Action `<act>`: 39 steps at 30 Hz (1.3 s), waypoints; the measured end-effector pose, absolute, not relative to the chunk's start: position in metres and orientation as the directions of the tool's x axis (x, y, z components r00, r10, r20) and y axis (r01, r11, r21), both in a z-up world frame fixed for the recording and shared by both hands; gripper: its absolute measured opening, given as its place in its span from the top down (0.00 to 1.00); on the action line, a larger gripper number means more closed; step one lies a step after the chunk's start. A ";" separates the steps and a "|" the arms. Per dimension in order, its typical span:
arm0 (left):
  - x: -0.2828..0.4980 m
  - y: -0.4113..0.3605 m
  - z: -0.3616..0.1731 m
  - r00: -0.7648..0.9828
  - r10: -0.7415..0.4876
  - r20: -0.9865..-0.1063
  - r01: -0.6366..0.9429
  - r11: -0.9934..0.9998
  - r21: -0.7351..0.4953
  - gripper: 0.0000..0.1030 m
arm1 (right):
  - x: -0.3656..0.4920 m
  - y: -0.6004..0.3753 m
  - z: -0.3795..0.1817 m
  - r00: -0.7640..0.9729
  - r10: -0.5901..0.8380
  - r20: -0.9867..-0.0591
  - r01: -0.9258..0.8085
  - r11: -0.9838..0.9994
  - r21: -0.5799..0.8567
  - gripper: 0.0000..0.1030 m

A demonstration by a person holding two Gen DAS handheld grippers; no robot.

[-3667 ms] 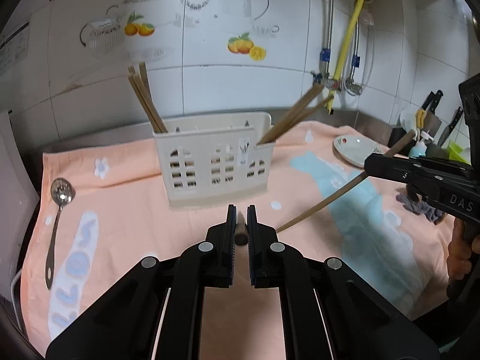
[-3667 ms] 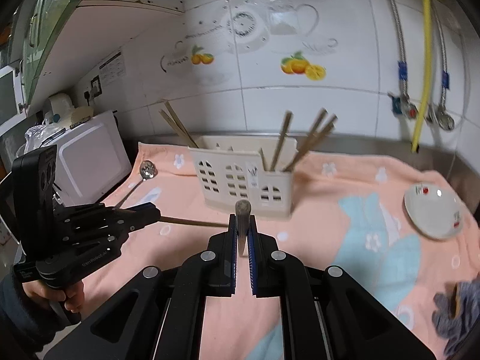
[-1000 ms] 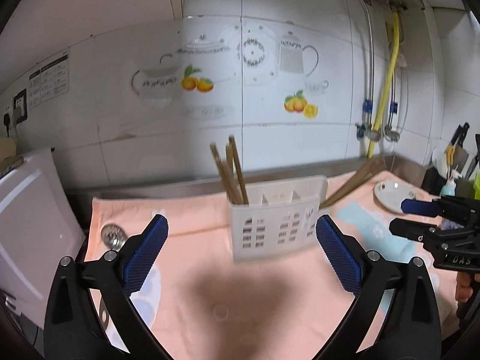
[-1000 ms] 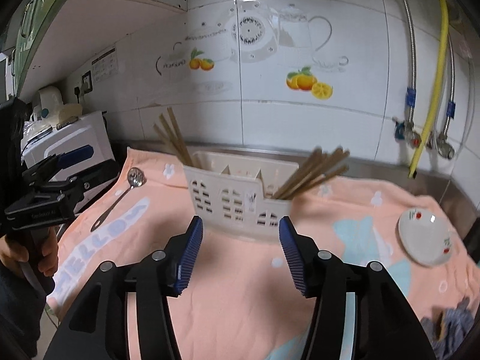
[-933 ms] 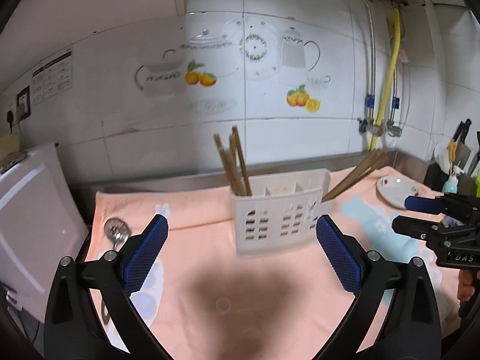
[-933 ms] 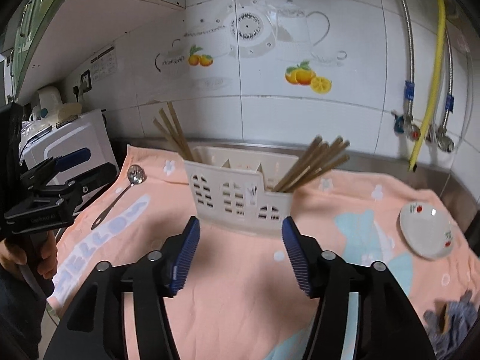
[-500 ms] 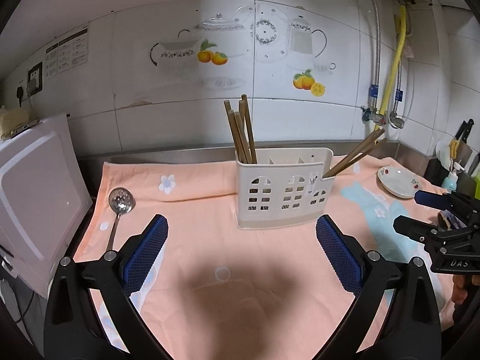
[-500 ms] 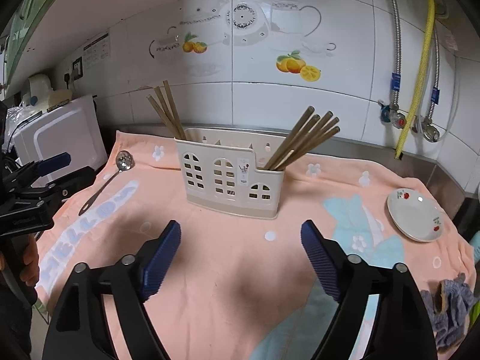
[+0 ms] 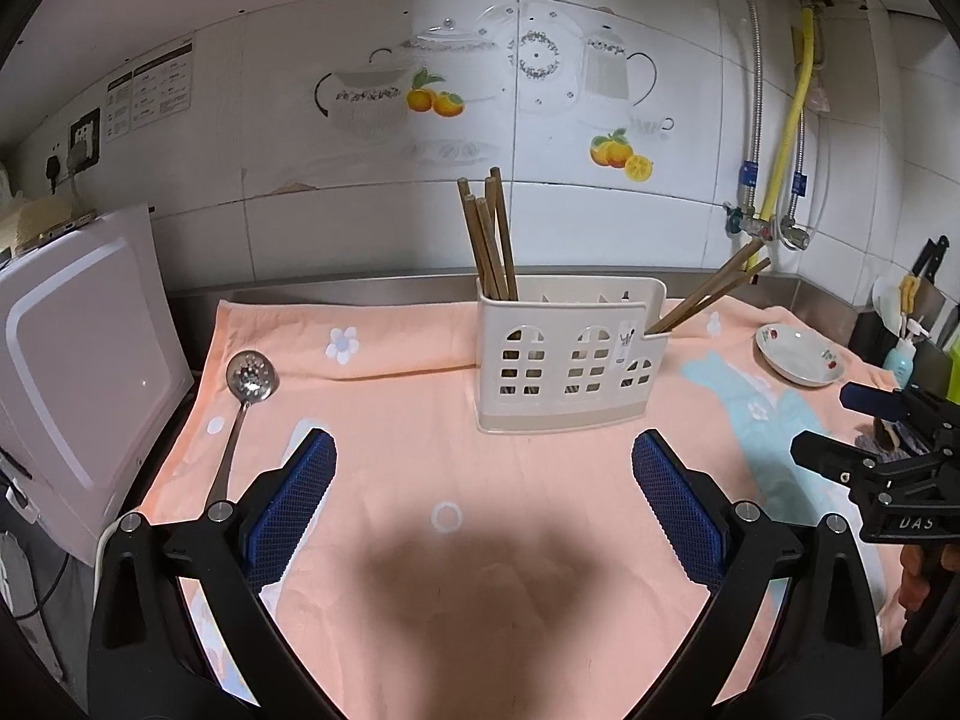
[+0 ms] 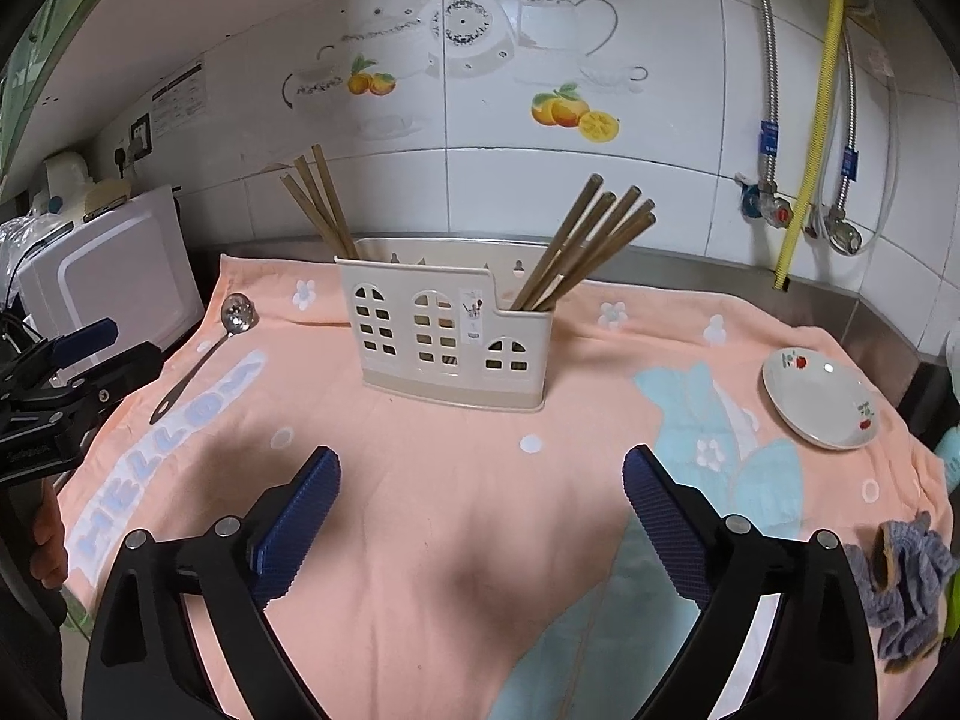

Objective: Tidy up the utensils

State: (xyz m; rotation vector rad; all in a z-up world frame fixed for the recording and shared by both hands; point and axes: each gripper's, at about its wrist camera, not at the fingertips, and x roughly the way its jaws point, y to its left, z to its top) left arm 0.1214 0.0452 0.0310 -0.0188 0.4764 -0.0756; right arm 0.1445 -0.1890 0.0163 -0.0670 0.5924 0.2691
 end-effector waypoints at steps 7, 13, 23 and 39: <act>0.117 0.046 0.029 0.884 -0.058 -0.463 0.052 0.998 -0.026 0.05 | 0.142 -0.193 0.015 0.797 0.233 -0.558 -0.261 0.965 0.031 0.10; 0.116 0.041 0.025 0.878 -0.048 -0.476 0.053 0.999 -0.004 0.05 | 0.138 -0.194 0.018 0.803 0.237 -0.547 -0.260 0.965 0.037 0.09; 0.114 0.033 0.024 0.873 -0.051 -0.484 0.066 0.998 0.014 0.05 | 0.136 -0.196 0.020 0.805 0.240 -0.543 -0.258 0.965 0.043 0.09; 0.117 0.030 0.021 0.866 -0.046 -0.497 0.066 0.998 0.023 0.05 | 0.137 -0.197 0.019 0.799 0.252 -0.546 -0.263 0.963 0.060 0.09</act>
